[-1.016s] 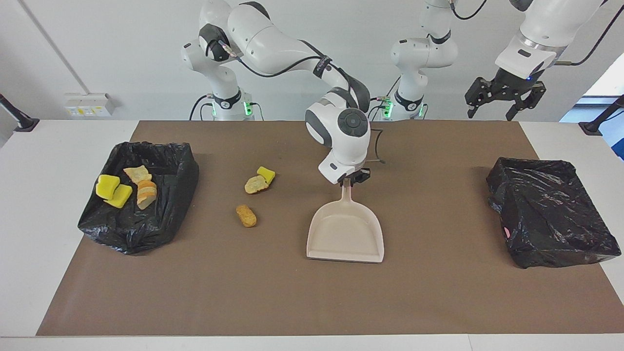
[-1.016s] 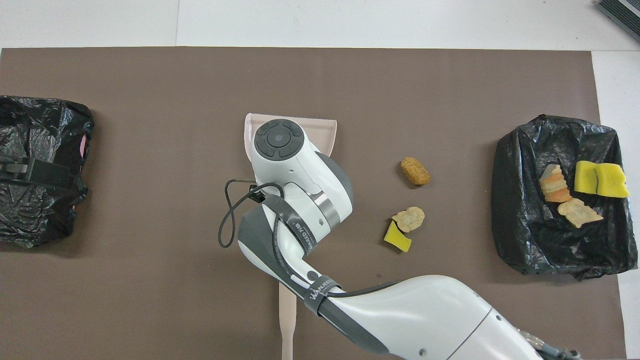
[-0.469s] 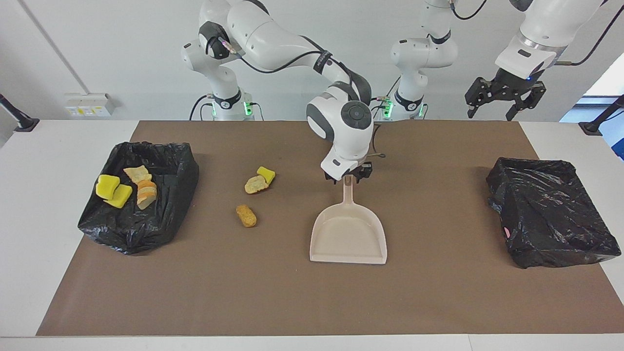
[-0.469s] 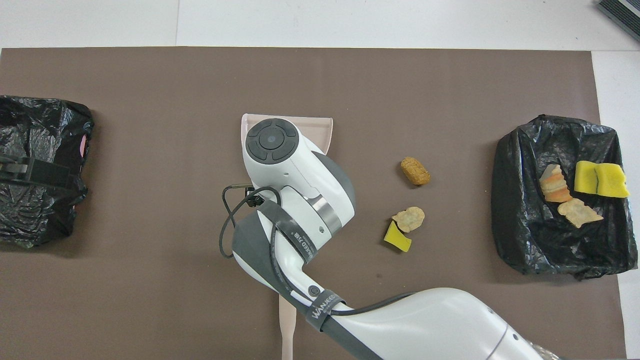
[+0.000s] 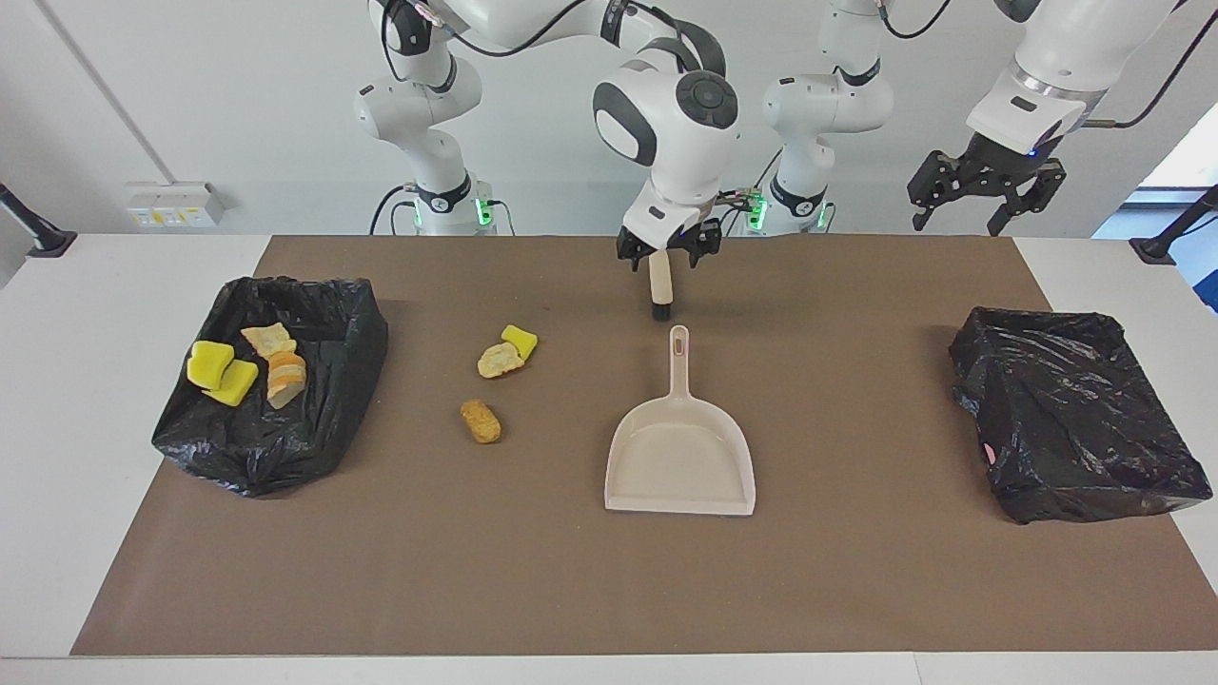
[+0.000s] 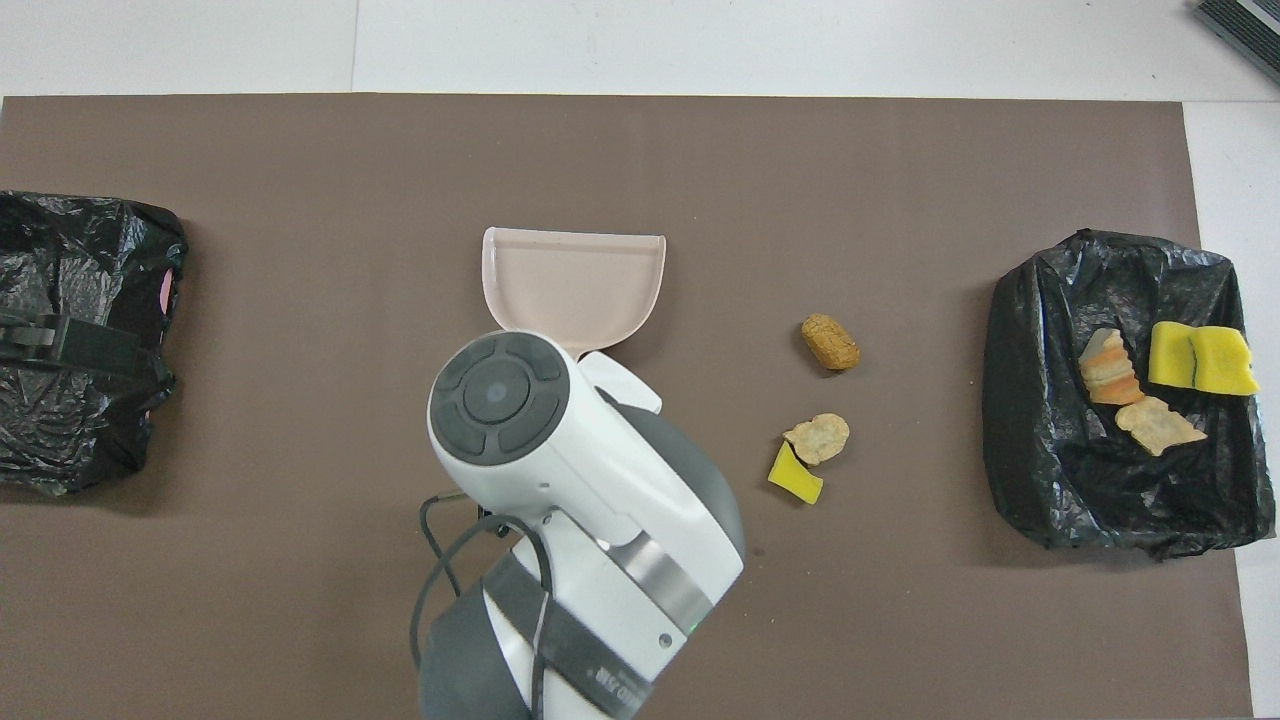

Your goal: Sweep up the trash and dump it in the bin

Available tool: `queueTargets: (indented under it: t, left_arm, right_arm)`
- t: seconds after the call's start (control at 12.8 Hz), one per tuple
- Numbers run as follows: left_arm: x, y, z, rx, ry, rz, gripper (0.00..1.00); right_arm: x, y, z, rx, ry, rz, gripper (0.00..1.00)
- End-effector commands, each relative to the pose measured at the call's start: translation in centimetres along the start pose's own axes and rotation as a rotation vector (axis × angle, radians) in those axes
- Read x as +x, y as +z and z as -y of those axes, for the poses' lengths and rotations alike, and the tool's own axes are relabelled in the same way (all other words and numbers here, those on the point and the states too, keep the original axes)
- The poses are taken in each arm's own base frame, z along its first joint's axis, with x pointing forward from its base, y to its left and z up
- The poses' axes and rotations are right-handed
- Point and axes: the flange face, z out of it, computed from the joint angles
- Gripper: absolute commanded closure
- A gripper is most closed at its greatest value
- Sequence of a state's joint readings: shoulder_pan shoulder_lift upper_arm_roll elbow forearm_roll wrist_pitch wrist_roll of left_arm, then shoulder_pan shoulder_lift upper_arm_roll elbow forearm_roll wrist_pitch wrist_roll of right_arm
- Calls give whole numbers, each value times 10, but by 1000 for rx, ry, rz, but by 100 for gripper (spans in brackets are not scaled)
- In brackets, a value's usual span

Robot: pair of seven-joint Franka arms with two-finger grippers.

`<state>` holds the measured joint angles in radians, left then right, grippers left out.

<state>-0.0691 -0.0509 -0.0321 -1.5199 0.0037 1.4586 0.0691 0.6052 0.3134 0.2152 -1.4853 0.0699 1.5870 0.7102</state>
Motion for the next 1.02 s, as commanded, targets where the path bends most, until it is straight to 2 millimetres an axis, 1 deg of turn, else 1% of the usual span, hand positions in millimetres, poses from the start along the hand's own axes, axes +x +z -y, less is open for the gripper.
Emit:
queueTargets:
  t: [0.0,0.16,0.31,0.39,0.47,0.55,0.7,0.78,0.86,0.94]
  left_arm:
    - [-7,-1,2,-8,1,-2,0]
    - [-7,-1,2,-8,1,0,0]
    - [-7,-1,2,-8,1,0,0]
    - [-7,-1,2,-8,1,0,0]
    - [-8,-1,1,-8,5,4,0]
    - [-8,0,1,-8,4,7,0]
    - [-7,-1,1,-8,2,0,0]
    - [-8,-1,1,-8,-5,6,0]
    - [-8,-1,-3,-7,8,4,0]
    - [-7,-2,-9,-8,19,-2,0]
  right_arm:
    - [-64,31,2,-20,-2,48,0]
    - [-94,54,2,23,11,54,0]
    - [-120,82,-6,66,27,45,0]
    - [-129,94,-10,84,39,51,0]
    - [-140,109,-2,85,33,62,0]
    - [-148,126,5,86,47,59,0]
    - [-158,159,5,105,74,40,0]
    - [-165,169,10,138,92,50,0]
    - [-172,181,15,166,113,46,0]
    - [-175,192,15,164,117,41,0]
